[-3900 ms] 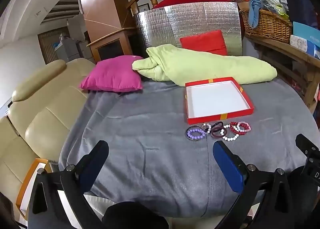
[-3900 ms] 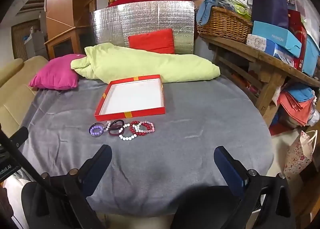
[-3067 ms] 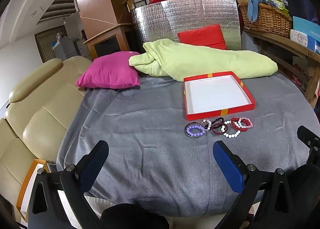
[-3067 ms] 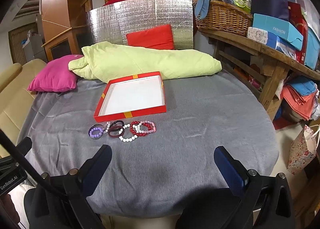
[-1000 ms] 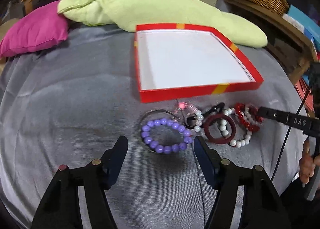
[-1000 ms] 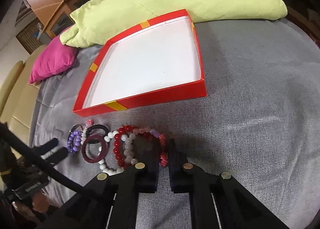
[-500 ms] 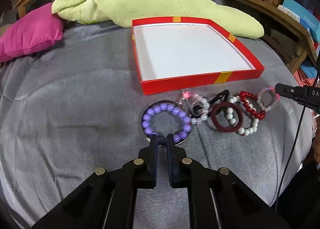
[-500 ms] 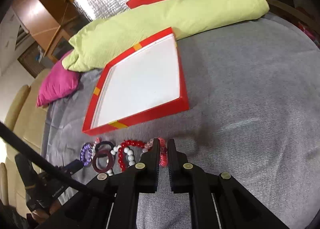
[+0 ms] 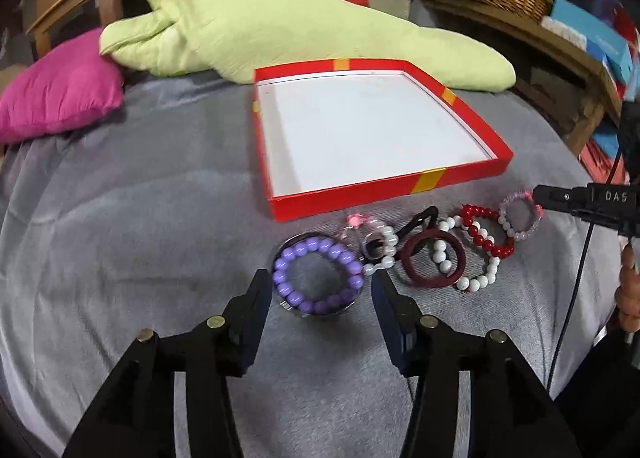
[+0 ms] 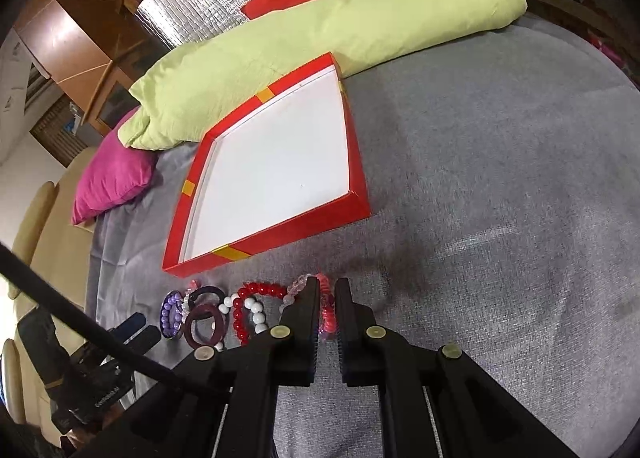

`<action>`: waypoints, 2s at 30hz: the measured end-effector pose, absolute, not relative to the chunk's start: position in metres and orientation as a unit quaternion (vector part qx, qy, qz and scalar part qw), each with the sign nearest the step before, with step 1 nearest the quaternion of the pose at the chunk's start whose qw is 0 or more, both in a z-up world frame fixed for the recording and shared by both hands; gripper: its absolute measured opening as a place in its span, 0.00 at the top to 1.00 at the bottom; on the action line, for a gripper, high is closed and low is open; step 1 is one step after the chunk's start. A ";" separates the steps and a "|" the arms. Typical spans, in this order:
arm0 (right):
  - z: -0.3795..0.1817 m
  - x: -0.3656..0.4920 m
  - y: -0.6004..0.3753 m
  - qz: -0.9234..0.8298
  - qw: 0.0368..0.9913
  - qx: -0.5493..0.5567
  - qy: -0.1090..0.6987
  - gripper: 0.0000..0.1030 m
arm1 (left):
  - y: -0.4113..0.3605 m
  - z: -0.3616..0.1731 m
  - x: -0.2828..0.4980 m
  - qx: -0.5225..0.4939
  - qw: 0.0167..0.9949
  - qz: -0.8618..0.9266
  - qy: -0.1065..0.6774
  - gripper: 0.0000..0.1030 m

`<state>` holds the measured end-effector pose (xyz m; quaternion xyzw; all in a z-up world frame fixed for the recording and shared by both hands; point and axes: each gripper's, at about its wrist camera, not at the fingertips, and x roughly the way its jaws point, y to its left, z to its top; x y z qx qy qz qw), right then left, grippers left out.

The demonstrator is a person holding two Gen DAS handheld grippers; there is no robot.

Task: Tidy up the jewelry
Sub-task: 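Grasp the silver bangle with the left tool while the right tool grasps the pink-white bead bracelet, then carry both bracelets into the red box and open both tools to release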

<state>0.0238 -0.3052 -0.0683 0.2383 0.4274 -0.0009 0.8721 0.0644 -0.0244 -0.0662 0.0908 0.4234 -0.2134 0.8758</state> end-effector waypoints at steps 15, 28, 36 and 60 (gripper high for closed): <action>-0.070 0.025 -0.305 0.002 0.868 0.243 0.432 0.92 | -0.029 -0.075 0.075 0.094 0.871 -0.228 0.424 0.34; -0.072 0.029 -0.299 0.017 0.868 0.236 0.437 0.92 | -0.030 -0.100 0.090 0.122 0.864 -0.179 0.454 0.17; -0.055 0.022 -0.293 0.049 0.882 0.247 0.398 0.92 | -0.023 -0.094 0.093 0.104 0.873 -0.185 0.440 0.40; -0.011 0.033 -0.286 0.092 0.913 0.270 0.291 0.92 | -0.020 -0.040 0.091 0.078 0.909 -0.222 0.345 0.40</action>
